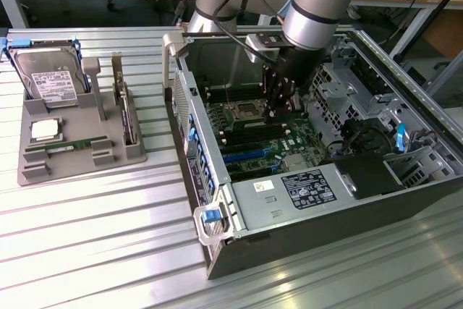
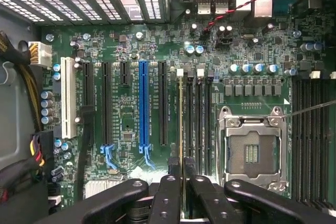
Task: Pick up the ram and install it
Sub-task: 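Insert the ram into the slot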
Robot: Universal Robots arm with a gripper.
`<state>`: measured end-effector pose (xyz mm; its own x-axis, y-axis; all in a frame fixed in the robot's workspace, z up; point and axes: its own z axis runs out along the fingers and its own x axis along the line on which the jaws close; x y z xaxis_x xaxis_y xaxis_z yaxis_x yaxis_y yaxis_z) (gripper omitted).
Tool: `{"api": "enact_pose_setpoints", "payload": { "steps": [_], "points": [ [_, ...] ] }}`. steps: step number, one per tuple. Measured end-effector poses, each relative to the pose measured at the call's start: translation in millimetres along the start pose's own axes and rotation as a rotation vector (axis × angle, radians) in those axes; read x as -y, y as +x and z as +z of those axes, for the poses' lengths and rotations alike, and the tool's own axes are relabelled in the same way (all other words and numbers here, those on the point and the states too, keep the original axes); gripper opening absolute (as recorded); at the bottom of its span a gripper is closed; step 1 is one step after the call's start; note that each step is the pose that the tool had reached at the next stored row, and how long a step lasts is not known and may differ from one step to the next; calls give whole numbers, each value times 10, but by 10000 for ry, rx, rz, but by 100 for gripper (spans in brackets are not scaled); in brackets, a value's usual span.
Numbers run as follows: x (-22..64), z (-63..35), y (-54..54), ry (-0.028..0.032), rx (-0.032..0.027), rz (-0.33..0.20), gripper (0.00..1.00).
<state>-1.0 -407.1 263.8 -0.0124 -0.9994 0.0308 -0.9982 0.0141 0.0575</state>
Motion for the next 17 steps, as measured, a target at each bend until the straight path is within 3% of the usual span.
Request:
{"api": "enact_pose_setpoints", "payload": {
  "steps": [7, 10, 13, 17],
  "points": [
    [1, 86, -3, 0, -73, 5, 13],
    [3, 124, -4, 2, -178, 11, 13],
    [5, 153, -6, 4, -351, 20, 13],
    [6, 197, -38, 5, -354, 23, 13]
  ]
}}
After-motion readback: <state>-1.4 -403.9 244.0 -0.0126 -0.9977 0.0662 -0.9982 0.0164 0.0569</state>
